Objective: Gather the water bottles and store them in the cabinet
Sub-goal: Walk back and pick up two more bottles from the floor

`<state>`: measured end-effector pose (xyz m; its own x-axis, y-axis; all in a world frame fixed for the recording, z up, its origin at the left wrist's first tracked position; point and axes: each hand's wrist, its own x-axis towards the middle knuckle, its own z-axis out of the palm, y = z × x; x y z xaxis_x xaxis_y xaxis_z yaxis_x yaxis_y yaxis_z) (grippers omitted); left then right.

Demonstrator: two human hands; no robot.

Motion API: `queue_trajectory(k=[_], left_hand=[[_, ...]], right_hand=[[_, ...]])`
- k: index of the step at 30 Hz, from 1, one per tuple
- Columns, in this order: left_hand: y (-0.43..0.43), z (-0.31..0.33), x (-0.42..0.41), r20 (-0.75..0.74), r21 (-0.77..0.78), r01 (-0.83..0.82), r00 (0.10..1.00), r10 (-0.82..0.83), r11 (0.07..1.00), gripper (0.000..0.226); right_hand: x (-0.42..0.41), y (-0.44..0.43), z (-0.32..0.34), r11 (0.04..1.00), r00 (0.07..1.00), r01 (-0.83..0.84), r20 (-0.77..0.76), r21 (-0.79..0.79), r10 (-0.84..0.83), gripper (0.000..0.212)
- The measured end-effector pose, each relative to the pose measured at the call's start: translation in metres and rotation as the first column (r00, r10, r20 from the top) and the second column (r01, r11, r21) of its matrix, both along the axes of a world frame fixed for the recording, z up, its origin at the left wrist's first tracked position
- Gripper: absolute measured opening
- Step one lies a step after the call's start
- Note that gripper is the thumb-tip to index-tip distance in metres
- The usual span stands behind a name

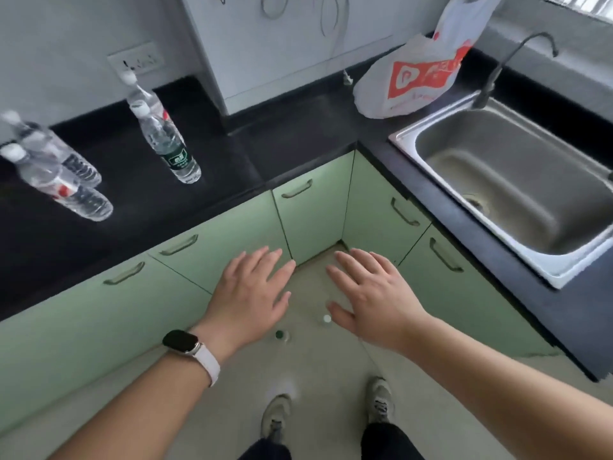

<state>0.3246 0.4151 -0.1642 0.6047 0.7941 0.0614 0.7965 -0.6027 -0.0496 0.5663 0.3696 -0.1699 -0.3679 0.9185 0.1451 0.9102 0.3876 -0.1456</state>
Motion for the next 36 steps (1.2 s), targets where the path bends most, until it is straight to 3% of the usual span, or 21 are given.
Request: queue_trajectory(k=[8, 14, 22, 27, 31, 36], left_hand=[[-0.008, -0.050, 0.019, -0.061, -0.091, -0.175, 0.984, 0.170, 0.980, 0.052], [0.000, -0.121, 0.003, 0.079, -0.072, -0.199, 0.976, 0.205, 0.977, 0.047], [0.011, -0.293, -0.040, 0.148, -0.154, -0.268, 0.945, 0.290, 0.951, 0.044], [0.003, -0.418, -0.057, 0.264, -0.172, -0.266, 0.915, 0.304, 0.949, 0.040], [-0.013, -0.525, -0.062, 0.318, -0.345, -0.333, 0.838, 0.443, 0.878, 0.045], [-0.030, -0.626, -0.063, 0.348, -0.521, -0.464, 0.651, 0.675, 0.716, 0.051]], right_hand=[[0.011, 0.039, -0.068, 0.978, 0.986, -0.166, -0.034, -0.124, 0.163, 0.057], [-0.008, 0.045, -0.144, 0.969, 0.989, -0.144, -0.067, -0.202, 0.133, 0.054], [-0.037, 0.047, -0.296, 0.947, 0.998, -0.069, -0.030, -0.313, 0.063, 0.058], [-0.046, 0.047, -0.407, 0.904, 0.994, 0.082, -0.027, -0.421, -0.102, 0.063], [-0.046, 0.049, -0.495, 0.845, 0.973, 0.187, -0.023, -0.502, -0.229, 0.073], [-0.033, 0.049, -0.592, 0.751, 0.907, 0.288, -0.082, -0.594, -0.413, 0.081]])
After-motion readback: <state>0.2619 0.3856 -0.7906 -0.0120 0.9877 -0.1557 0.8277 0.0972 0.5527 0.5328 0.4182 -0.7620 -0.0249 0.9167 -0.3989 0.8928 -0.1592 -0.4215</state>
